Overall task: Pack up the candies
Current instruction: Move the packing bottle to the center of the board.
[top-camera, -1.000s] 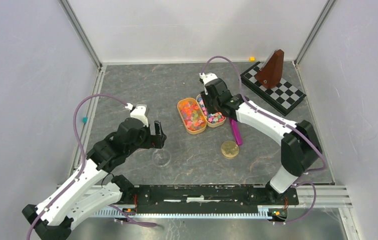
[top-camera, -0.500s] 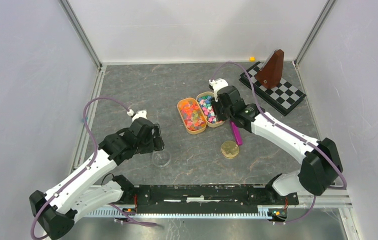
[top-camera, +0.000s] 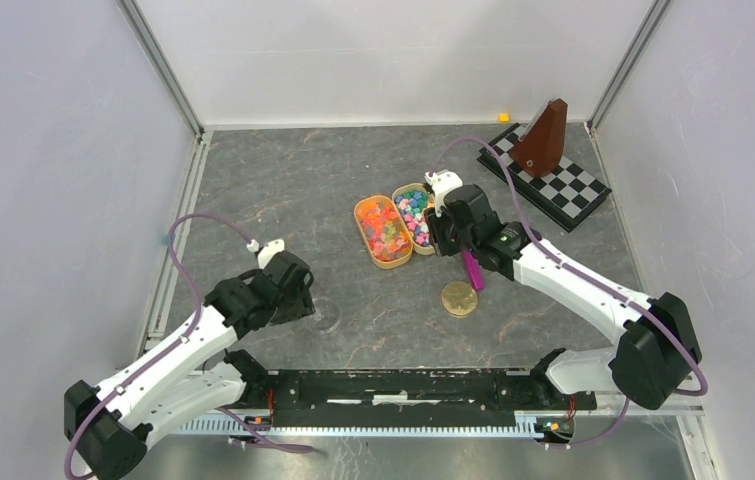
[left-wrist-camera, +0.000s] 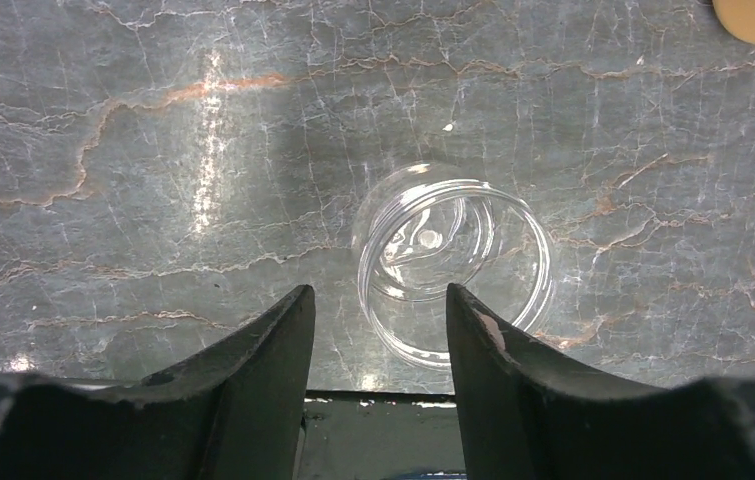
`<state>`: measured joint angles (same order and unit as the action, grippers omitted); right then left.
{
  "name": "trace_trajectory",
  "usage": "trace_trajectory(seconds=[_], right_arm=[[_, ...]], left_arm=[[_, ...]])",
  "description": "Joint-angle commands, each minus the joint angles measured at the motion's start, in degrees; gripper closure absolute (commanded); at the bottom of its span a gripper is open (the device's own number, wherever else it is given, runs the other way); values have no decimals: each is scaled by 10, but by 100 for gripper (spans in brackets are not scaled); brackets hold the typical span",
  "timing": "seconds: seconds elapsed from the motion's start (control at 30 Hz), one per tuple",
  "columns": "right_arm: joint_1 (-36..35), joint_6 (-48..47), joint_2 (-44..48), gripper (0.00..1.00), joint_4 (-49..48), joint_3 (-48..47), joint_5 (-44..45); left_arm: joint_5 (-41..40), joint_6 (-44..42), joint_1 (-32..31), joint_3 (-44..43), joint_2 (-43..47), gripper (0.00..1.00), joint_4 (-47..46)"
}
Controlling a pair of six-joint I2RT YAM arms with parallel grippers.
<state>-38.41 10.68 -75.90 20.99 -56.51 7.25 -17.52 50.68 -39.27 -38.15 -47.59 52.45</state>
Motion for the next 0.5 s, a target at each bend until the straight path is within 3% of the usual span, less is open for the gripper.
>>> trace_trajectory(seconds=[0.0, 0.47], right_arm=[[-1, 9, 19, 63, -23, 6, -11], [-1, 9, 6, 63, -18, 2, -10]], left_arm=[[0, 21, -1, 10, -4, 43, -17], [18, -5, -1, 16, -78, 57, -53]])
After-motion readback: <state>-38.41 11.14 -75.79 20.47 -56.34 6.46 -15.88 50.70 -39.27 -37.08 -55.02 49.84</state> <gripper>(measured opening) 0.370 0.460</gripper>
